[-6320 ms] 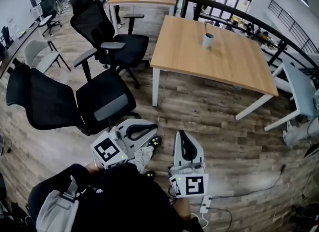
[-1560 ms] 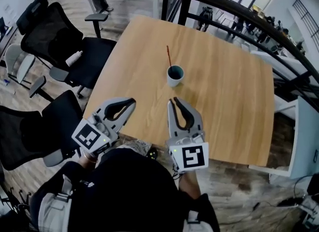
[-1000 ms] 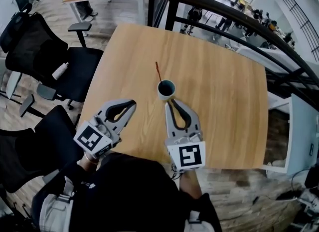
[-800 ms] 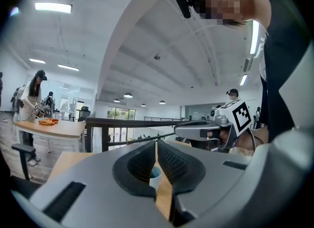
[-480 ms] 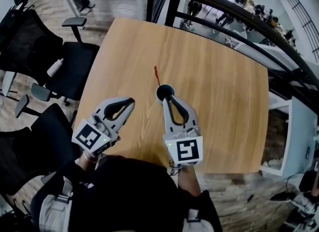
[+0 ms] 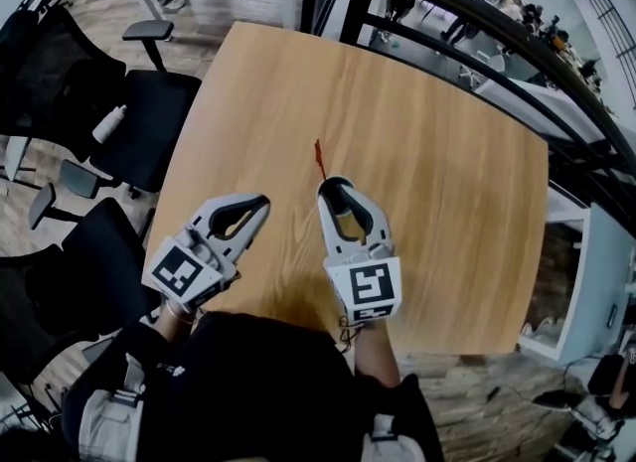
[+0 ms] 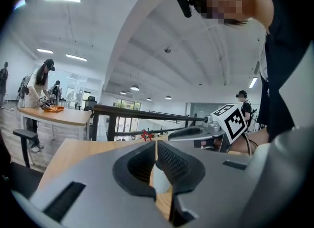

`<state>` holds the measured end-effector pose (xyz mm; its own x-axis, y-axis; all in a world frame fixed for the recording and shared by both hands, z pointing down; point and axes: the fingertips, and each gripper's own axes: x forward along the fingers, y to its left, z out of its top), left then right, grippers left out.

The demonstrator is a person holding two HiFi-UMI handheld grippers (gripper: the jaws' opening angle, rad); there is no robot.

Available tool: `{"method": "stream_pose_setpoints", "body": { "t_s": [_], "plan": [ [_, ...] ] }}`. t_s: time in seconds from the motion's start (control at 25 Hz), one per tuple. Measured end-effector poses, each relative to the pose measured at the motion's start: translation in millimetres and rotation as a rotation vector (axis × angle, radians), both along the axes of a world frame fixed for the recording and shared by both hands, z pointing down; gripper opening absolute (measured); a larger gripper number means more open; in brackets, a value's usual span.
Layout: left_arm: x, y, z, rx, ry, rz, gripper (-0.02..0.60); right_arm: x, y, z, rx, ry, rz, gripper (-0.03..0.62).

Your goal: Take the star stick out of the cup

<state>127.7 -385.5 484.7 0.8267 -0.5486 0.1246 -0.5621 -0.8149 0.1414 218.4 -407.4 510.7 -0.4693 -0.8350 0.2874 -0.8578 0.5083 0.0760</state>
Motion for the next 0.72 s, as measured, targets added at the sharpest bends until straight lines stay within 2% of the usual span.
{"method": "stream_pose_setpoints", "body": {
  "t_s": [0.72],
  "plan": [
    [0.1,-36.1,27.6,-0.053,0.008,-0.017,0.023,-6.2,-53.2,48.1,-0.100,0.119,0.003,0.106]
  ]
}}
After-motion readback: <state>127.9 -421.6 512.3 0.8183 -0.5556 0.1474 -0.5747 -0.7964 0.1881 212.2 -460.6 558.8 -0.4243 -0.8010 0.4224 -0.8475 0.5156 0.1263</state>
